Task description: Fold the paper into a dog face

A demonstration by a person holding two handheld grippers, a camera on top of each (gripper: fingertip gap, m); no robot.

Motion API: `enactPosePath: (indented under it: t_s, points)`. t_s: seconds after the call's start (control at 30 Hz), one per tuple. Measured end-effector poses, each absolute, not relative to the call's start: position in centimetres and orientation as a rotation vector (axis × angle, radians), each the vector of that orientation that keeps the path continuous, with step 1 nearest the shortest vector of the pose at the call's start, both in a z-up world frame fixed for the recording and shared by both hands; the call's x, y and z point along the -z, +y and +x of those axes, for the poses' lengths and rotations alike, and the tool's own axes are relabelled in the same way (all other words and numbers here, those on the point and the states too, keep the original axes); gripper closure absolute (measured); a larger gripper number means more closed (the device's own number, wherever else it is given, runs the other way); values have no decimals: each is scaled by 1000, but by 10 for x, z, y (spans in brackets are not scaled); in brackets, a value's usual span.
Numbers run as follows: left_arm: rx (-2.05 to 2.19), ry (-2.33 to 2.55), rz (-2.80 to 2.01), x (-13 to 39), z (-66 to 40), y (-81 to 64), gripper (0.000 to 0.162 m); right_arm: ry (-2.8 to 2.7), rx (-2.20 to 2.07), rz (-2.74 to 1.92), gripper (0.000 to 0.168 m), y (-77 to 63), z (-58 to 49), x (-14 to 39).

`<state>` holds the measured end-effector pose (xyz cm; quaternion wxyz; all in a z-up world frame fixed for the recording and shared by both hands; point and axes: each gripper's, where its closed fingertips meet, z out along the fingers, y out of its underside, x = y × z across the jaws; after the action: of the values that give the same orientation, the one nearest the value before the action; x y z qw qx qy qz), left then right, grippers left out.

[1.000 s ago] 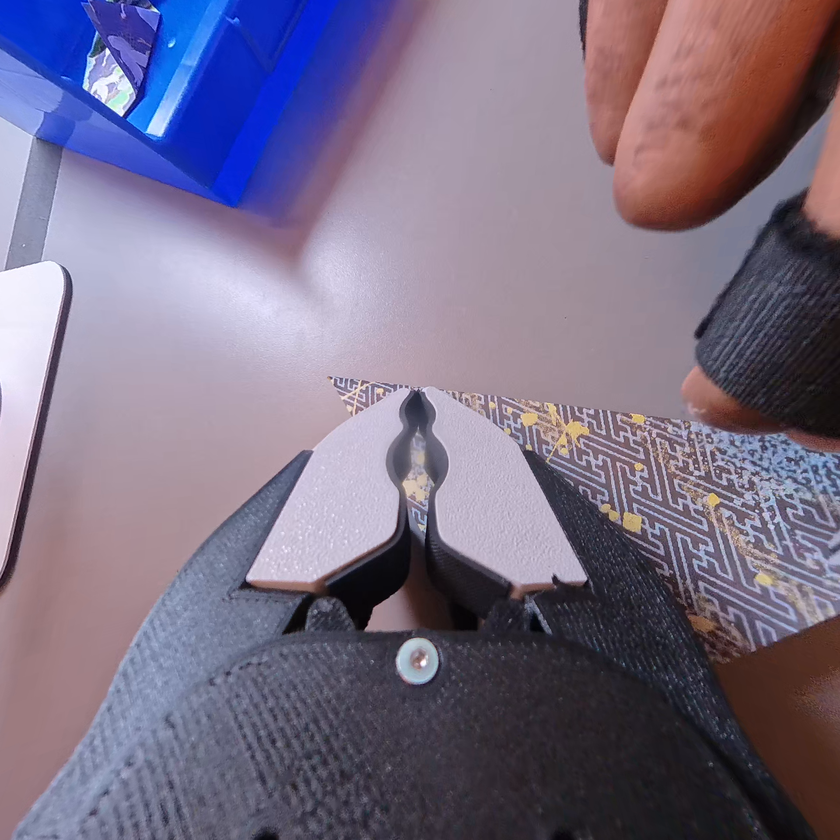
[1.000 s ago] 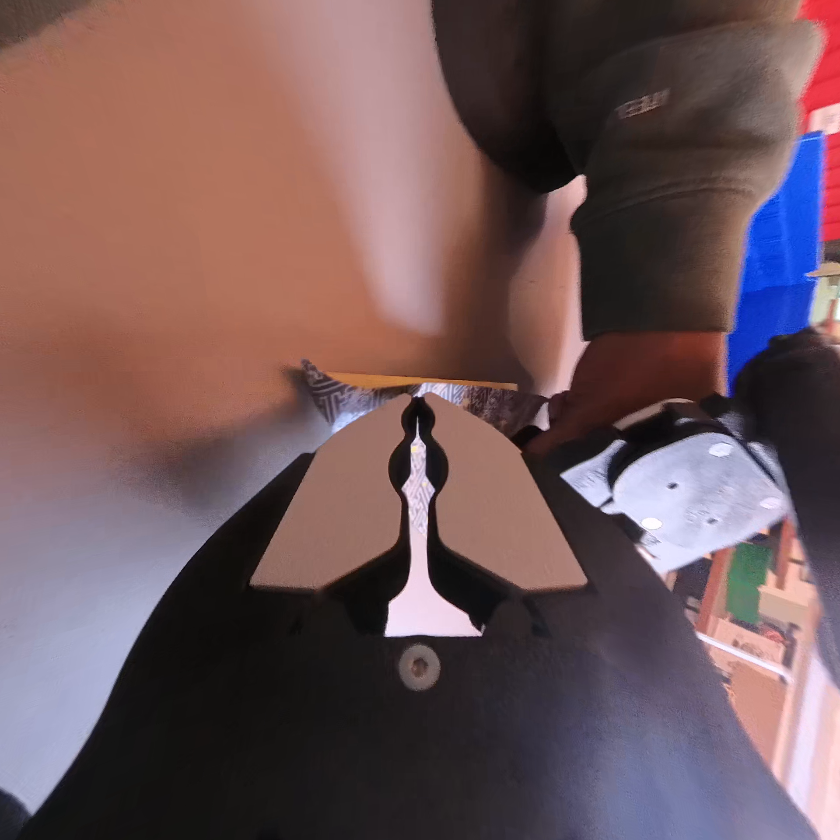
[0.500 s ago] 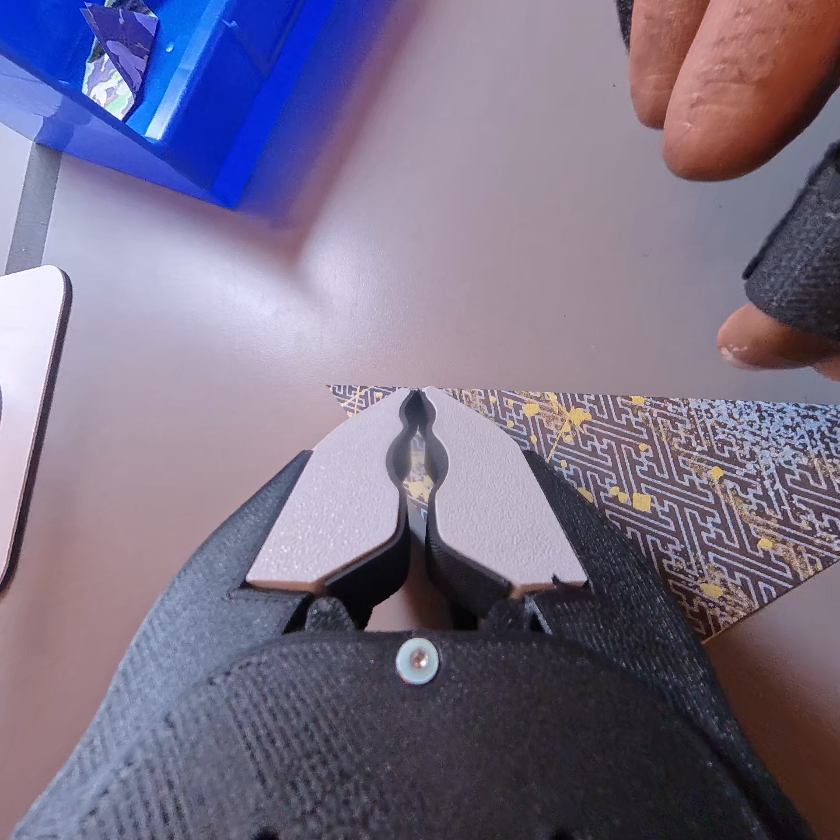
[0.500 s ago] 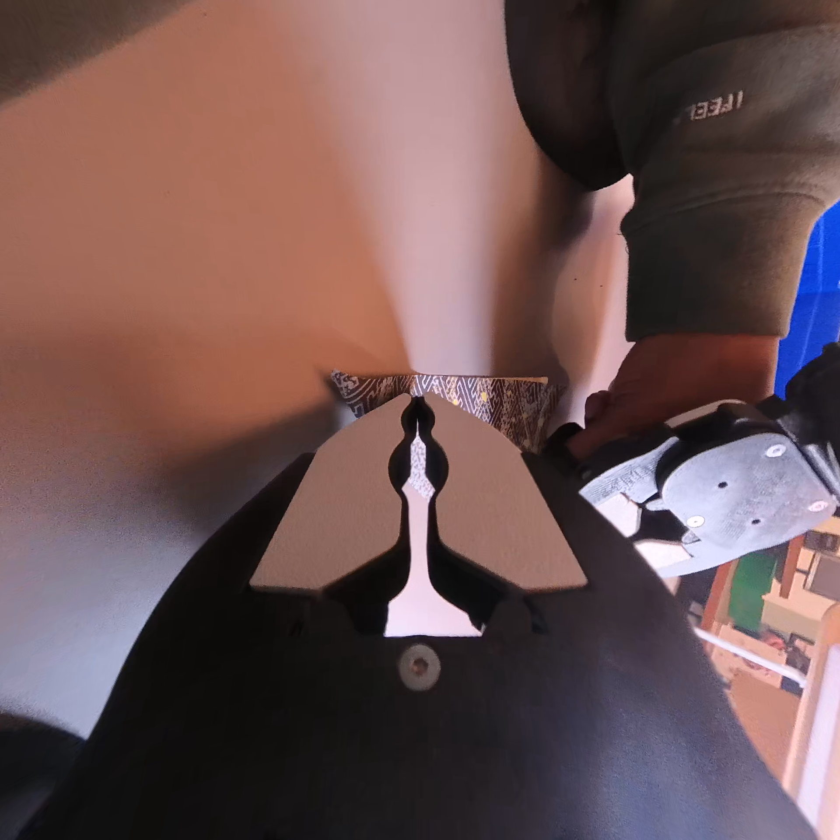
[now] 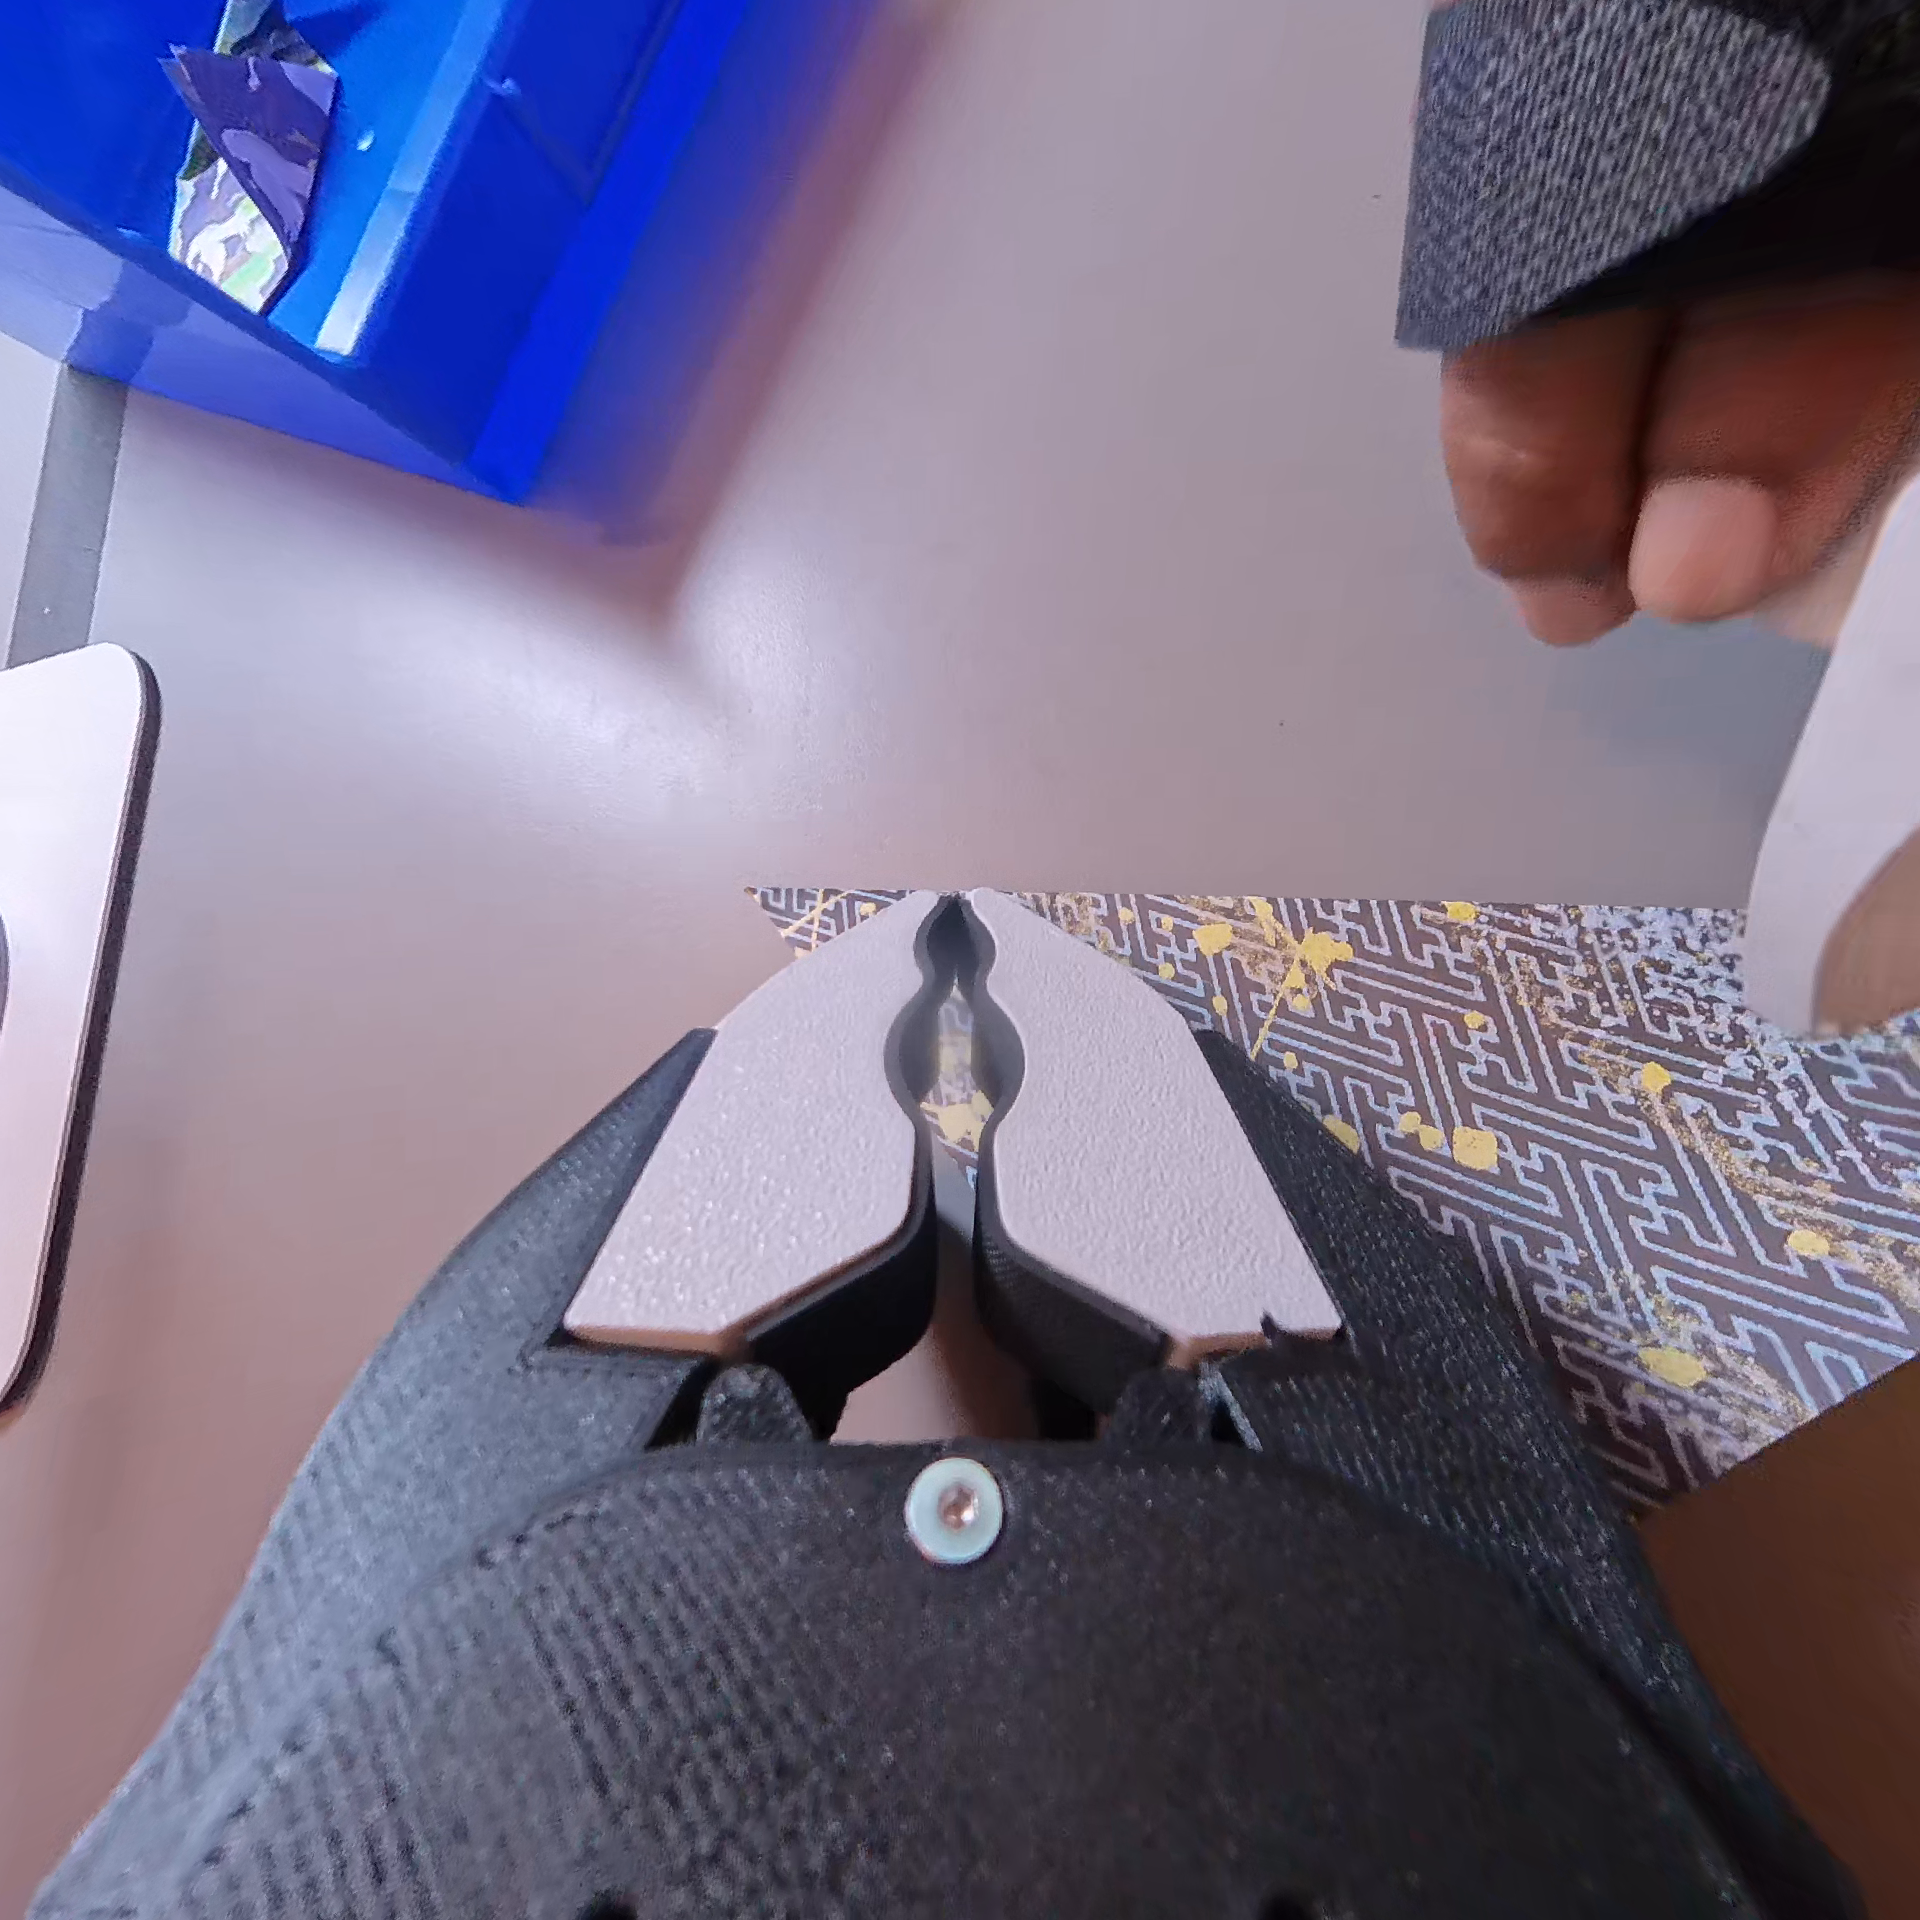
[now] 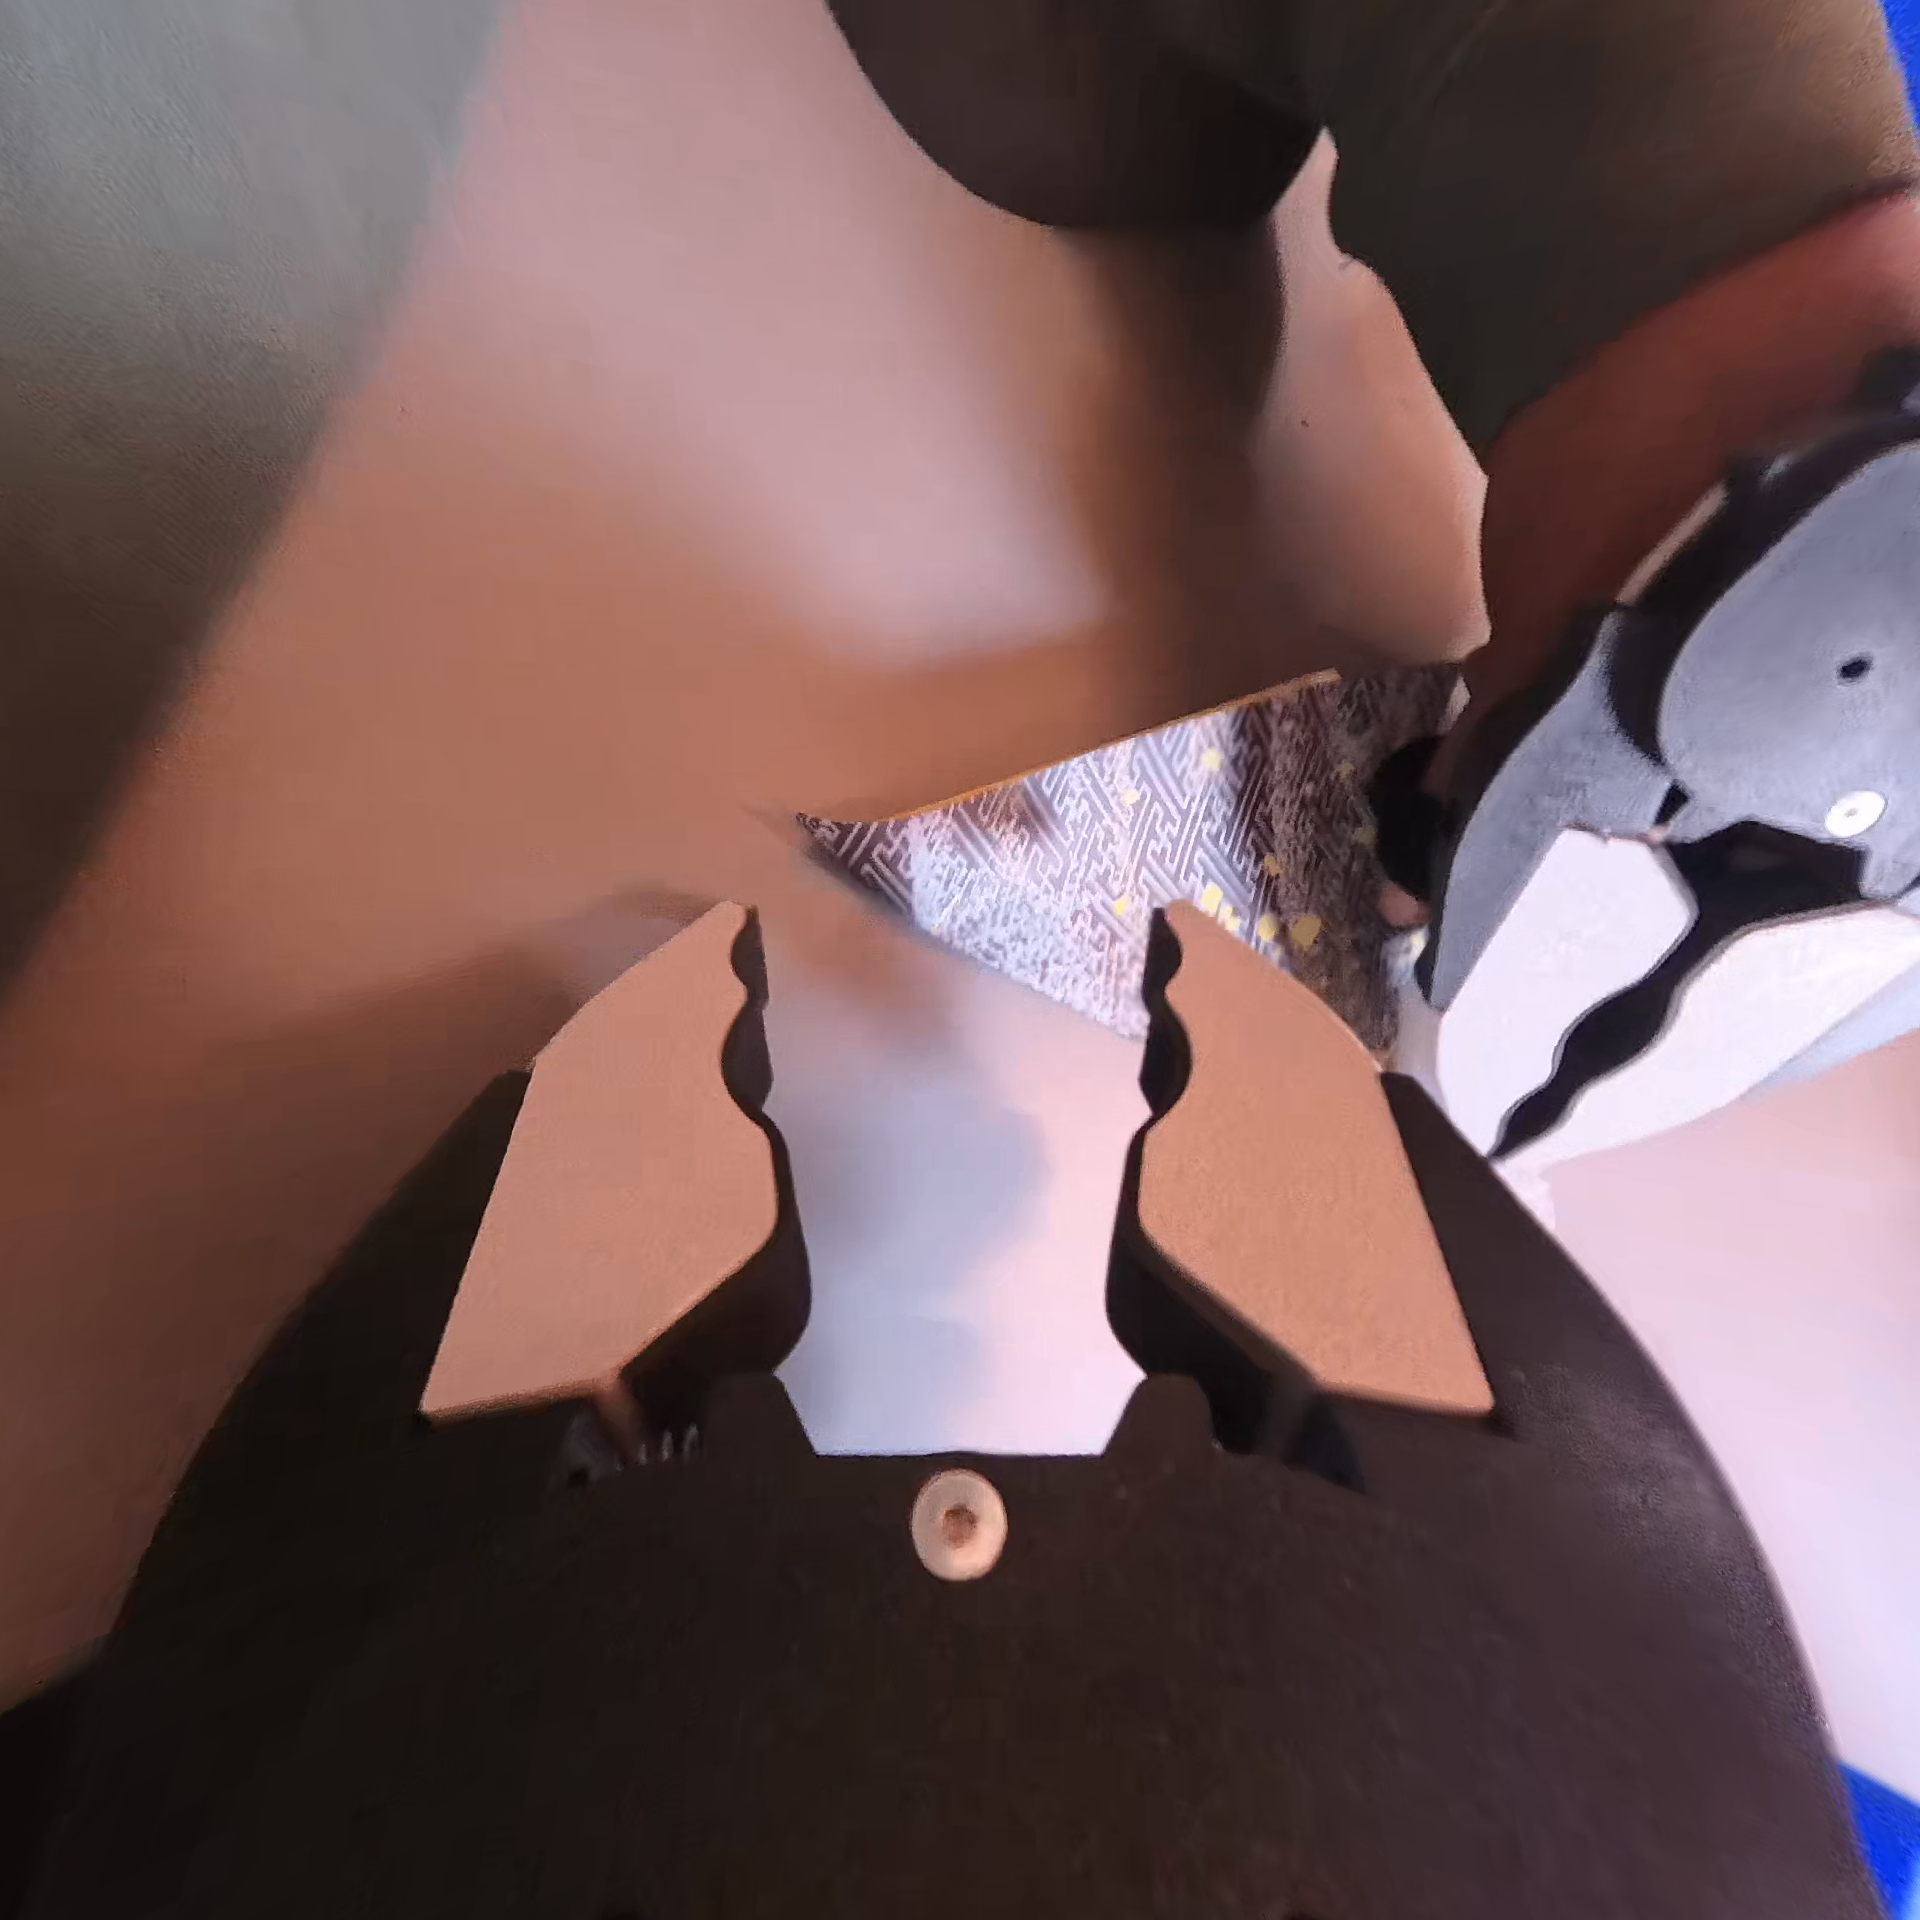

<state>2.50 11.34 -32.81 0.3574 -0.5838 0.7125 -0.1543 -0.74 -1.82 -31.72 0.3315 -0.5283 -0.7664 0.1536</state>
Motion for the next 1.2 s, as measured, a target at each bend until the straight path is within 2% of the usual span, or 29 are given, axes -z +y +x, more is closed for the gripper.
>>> enactPosePath:
  t_s: [0.03, 0.23, 0.4, 0.57, 0.8, 0.9, 1.0, 1.07, 1.2]
  points:
    - [412, 1846, -1495, 328, 27, 112, 162, -2010, -391, -1361, 100, -16, -11, 317]
    - [497, 1895, -1425, 327, 38, 101, 162, -2072, -535, -1519, 139, -11, -19, 326]
    - [589, 1834, -1391, 310, 35, 101, 162, -2058, -545, -1552, 154, -11, -25, 327]
    - [695, 1583, -1543, 258, -7, 120, 162, -2011, -589, -1666, 154, -10, -26, 328]
    - [514, 1715, -1816, 324, -56, 74, 162, -1934, -666, -1787, 154, -11, -35, 329]
    - [496, 1728, -1786, 327, -54, 70, 162, -1896, -771, -1785, 145, -14, -42, 321]
    - [486, 1771, -1737, 326, -54, 70, 162, -1703, -915, -1812, 145, 8, -39, 290]
    - [488, 1782, -1716, 326, -54, 71, 162, -1546, -845, -1880, 147, 48, -28, 280]
    - [532, 1799, -1681, 326, -52, 71, 162, -1551, -666, -1990, 155, 94, -19, 303]
